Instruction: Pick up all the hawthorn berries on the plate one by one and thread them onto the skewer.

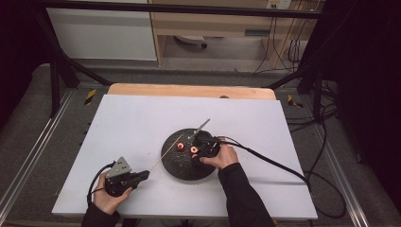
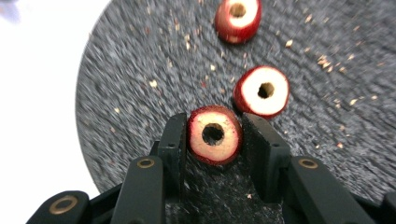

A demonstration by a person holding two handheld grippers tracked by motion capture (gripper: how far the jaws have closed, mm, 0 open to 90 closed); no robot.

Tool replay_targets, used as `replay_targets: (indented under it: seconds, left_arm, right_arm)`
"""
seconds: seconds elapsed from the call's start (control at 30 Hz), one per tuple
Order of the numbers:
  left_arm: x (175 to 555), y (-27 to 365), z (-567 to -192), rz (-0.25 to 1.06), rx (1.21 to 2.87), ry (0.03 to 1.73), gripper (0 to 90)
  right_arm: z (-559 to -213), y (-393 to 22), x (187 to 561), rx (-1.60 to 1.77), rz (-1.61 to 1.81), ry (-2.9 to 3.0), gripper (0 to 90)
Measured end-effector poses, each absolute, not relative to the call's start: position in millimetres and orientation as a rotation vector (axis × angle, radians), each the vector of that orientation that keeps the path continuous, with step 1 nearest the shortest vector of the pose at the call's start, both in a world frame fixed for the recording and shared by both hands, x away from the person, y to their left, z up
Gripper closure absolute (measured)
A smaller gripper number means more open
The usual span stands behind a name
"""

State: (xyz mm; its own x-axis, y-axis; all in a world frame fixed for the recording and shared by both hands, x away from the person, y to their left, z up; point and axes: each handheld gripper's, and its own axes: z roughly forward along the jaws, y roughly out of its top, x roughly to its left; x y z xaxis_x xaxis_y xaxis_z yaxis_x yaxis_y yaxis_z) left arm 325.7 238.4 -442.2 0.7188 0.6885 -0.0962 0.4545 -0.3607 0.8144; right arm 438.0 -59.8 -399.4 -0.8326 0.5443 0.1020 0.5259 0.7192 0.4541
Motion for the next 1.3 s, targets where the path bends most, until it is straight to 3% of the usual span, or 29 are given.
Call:
replay_targets:
  seconds: [0.6, 1.3]
  left_arm:
    - [322.7, 235.2, -441.9, 0.339, 2.007, 0.867, 88.2]
    - [319.1, 219.7, -439.3, 0.354, 1.962, 0.859, 88.1]
  right_arm:
    - [-378.5, -109.1, 419.8, 1.172, 1.187, 2.565, 62.5]
    - [-409.4, -142.6, 388.3, 1.389, 1.794, 1.964, 62.6]
